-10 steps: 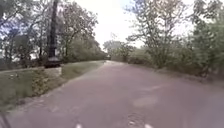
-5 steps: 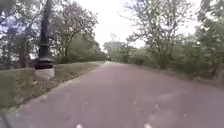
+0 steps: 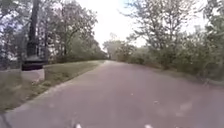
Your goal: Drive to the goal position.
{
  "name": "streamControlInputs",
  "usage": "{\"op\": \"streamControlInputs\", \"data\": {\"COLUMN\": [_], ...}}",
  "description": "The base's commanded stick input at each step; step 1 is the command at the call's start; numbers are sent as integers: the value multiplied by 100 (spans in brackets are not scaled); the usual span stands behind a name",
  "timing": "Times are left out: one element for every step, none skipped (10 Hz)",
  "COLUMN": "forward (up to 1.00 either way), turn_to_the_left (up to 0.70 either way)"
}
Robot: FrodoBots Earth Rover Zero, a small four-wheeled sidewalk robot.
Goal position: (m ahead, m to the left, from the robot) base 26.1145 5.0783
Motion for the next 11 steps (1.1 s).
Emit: {"op": "streamControlInputs", "data": {"forward": [100, 100, 100, 100, 100, 100, 100, 100, 100, 100, 100], "turn_to_the_left": [0, 0, 0, 0, 0, 0, 0, 0, 0, 0, 0]}}
